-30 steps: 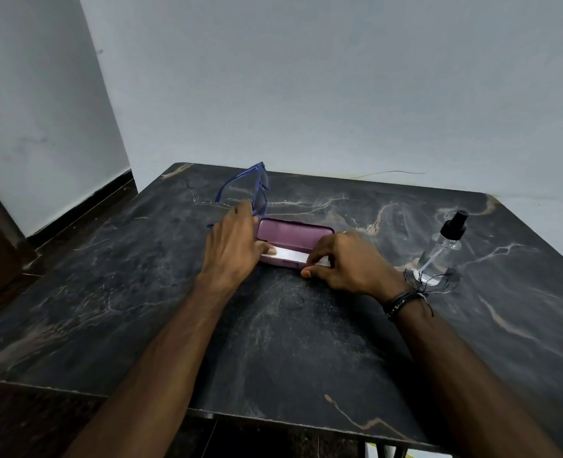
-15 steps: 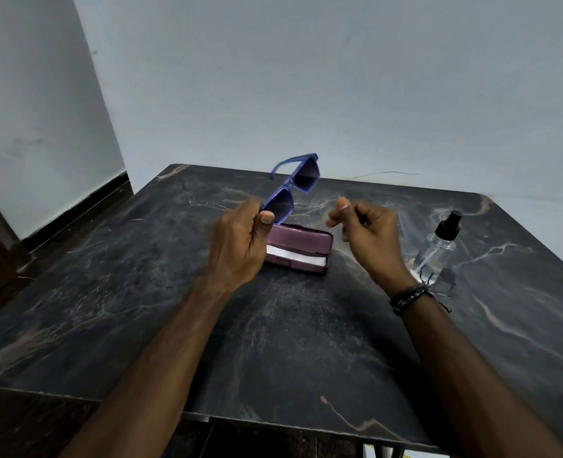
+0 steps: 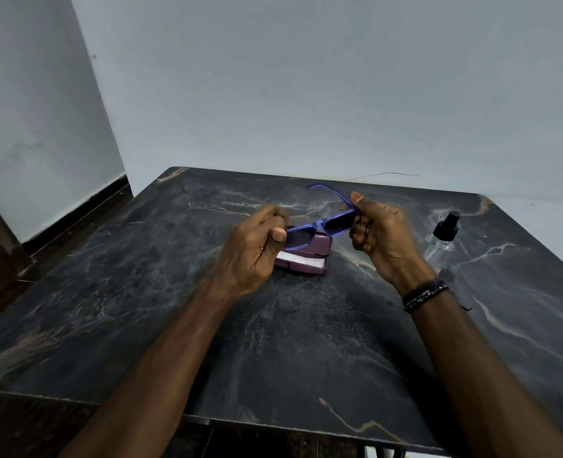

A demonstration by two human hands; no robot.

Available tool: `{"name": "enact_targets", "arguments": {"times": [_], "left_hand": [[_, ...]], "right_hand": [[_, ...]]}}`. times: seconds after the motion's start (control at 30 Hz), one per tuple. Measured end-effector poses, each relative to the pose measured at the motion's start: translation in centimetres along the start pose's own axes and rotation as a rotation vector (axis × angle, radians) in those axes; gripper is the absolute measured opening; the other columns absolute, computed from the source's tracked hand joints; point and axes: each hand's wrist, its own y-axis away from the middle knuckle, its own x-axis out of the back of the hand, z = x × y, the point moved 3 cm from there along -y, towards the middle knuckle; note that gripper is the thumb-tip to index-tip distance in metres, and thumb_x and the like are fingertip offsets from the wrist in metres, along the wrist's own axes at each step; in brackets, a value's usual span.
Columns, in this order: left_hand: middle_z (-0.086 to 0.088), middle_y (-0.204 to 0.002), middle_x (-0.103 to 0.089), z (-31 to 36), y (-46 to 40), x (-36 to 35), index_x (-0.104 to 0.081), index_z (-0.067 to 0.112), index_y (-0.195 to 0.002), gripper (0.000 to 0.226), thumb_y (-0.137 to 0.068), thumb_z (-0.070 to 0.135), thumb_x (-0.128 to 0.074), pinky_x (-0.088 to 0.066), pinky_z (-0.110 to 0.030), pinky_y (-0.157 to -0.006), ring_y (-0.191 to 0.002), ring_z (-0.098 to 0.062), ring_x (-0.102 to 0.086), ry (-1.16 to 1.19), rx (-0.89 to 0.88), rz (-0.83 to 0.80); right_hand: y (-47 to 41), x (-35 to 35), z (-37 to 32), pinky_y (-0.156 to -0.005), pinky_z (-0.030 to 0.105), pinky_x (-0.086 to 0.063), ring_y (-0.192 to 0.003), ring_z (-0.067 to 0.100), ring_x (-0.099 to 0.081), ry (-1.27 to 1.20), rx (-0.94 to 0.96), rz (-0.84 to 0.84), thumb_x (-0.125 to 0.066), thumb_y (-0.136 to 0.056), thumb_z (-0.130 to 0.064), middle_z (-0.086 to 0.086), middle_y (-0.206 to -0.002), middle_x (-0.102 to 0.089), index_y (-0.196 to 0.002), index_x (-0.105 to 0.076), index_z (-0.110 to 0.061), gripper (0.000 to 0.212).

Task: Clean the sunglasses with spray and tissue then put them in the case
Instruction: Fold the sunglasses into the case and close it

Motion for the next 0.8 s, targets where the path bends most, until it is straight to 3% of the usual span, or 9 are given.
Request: {"name": "enact_targets", "arguments": {"times": [0.1, 0.2, 0.27, 0.33, 0.47, 0.6, 0.8], "left_hand": [[-0.017, -0.134, -0.049, -0.3, -0.1, 0.0, -0.063, 0.006, -0.085, 0.056, -0.103, 0.047, -0.028, -0.051, -0.043, -0.055, -0.08, -0.027, -0.063, -0.141, 0.019, 0.067], [-0.019, -0.145, -0.039, -1.3, -0.1, -0.2, -0.071, 0.006, -0.101, 0.042, -0.102, 0.037, -0.042, -0.057, -0.031, -0.069, -0.092, -0.017, -0.065, -0.136, 0.095, 0.155], [-0.016, -0.139, -0.045, -2.1, -0.1, -0.2, -0.069, 0.014, -0.113, 0.027, -0.101, 0.029, -0.051, -0.061, -0.034, -0.076, -0.097, -0.018, -0.067, 0.052, 0.241, 0.214], [-0.016, -0.118, -0.062, -2.4, 0.1, -0.3, -0.065, 0.019, -0.119, 0.022, -0.098, 0.022, -0.058, -0.062, -0.04, -0.071, -0.085, -0.021, -0.071, 0.274, 0.406, 0.273], [-0.01, -0.083, -0.072, -2.3, 0.1, -0.7, -0.067, 0.009, -0.112, 0.019, -0.093, 0.009, -0.065, -0.057, -0.026, -0.062, -0.066, -0.018, -0.069, 0.454, 0.586, 0.347], [-0.008, -0.077, -0.073, -2.7, 0.3, -1.1, -0.071, 0.004, -0.102, 0.015, -0.088, 0.008, -0.07, -0.055, -0.024, -0.058, -0.061, -0.018, -0.066, 0.538, 0.72, 0.421], [-0.011, -0.077, -0.074, -2.7, 0.3, -0.9, -0.069, 0.005, -0.099, 0.02, -0.08, 0.005, -0.077, -0.057, -0.025, -0.057, -0.058, -0.019, -0.067, 0.667, 0.846, 0.475]], "right_hand": [[0.0, 0.4, -0.2, -0.045, 0.021, -0.031, -0.049, 0.012, -0.045, 0.011, 0.045, -0.01, -0.061, -0.093, -0.019, 0.003, -0.061, -0.06, -0.086, -0.071, -0.002, 0.021], [0.0, 0.3, -0.1, -0.049, 0.022, -0.039, -0.058, 0.015, -0.055, 0.043, 0.108, -0.017, -0.061, -0.093, -0.017, 0.012, -0.078, -0.066, -0.09, -0.07, -0.002, 0.018], [0.0, 0.1, 0.0, -0.051, 0.021, -0.042, -0.063, 0.016, -0.057, 0.047, 0.134, -0.027, -0.059, -0.095, -0.016, 0.013, -0.086, -0.069, -0.092, -0.068, -0.002, 0.018], [0.0, 0.0, 0.1, -0.051, 0.022, -0.044, -0.066, 0.016, -0.058, 0.054, 0.143, -0.023, -0.057, -0.096, -0.015, 0.014, -0.089, -0.07, -0.092, -0.068, -0.001, 0.018], [0.1, -0.2, 0.0, -0.049, 0.022, -0.042, -0.06, 0.014, -0.054, 0.039, 0.116, 0.02, -0.057, -0.096, -0.011, 0.012, -0.082, -0.069, -0.084, -0.069, -0.002, 0.019], [0.1, -0.1, 0.2, -0.047, 0.022, -0.042, -0.056, 0.012, -0.054, 0.029, 0.077, 0.071, -0.061, -0.093, -0.012, 0.01, -0.076, -0.066, -0.083, -0.07, -0.003, 0.016], [0.0, 0.2, 0.5, -0.049, 0.023, -0.048, -0.058, 0.012, -0.06, 0.182, 0.163, 0.182, -0.068, -0.089, -0.011, 0.008, -0.077, -0.069, -0.103, -0.068, -0.002, 0.017]]}}
